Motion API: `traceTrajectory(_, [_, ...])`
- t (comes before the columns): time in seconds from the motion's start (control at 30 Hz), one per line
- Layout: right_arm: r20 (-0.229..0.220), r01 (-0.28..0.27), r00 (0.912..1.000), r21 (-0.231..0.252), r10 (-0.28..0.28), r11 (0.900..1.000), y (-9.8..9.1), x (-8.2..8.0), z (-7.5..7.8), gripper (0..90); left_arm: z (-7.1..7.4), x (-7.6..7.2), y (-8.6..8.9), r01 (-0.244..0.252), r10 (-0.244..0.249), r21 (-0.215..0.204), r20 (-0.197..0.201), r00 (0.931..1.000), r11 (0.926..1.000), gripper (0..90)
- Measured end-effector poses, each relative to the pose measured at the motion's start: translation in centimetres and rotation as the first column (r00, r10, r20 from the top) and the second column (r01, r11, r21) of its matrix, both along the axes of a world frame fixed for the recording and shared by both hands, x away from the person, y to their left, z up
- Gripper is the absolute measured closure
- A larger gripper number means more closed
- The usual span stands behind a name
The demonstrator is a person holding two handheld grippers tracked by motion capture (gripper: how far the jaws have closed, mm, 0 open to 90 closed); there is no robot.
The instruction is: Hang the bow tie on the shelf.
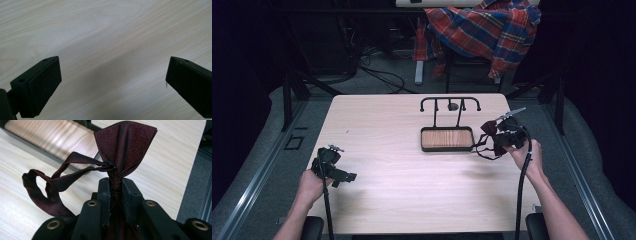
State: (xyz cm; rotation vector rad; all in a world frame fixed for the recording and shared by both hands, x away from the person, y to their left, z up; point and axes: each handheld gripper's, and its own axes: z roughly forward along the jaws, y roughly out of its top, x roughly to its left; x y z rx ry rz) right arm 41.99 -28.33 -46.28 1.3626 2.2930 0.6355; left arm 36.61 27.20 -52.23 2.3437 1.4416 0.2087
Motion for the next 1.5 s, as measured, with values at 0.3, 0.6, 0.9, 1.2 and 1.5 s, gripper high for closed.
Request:
traceTrajectory(0.3, [0.060, 0.002, 0.9982, 0.022, -0.003, 0.9998, 0.4, -0.1, 1.6, 78.2, 0.0, 0.0, 0.0, 0.003, -0.003, 0.002, 0.000, 1.0000, 1.0000, 0.1])
traceTrajectory(0.6, [0.137, 0.011, 0.9905, 0.032, -0.016, 0.9994, 1.1, 0.3, 3.2, 78.1, 0.0, 0.0, 0.1, 0.002, -0.002, 0.002, -0.005, 1.0000, 1.0000, 0.1])
traceTrajectory(0.9, [0.171, 0.028, 0.9846, 0.044, -0.035, 0.9986, 0.7, 0.6, 4.0, 78.1, 0.0, 0.0, 0.1, 0.003, -0.003, 0.002, -0.005, 1.0000, 1.0000, 0.1])
traceTrajectory(1.2, [0.201, 0.040, 0.9782, 0.070, -0.053, 0.9968, 0.5, 1.0, 4.7, 78.1, -0.1, 0.0, 0.0, 0.006, -0.006, 0.000, -0.007, 1.0000, 1.0000, 0.1])
traceTrajectory(1.5, [0.231, 0.030, 0.9718, 0.093, -0.051, 0.9952, 1.1, 1.8, 5.6, 78.1, -0.1, 0.1, 0.0, 0.011, -0.011, 0.003, -0.010, 0.9999, 0.9999, 0.1])
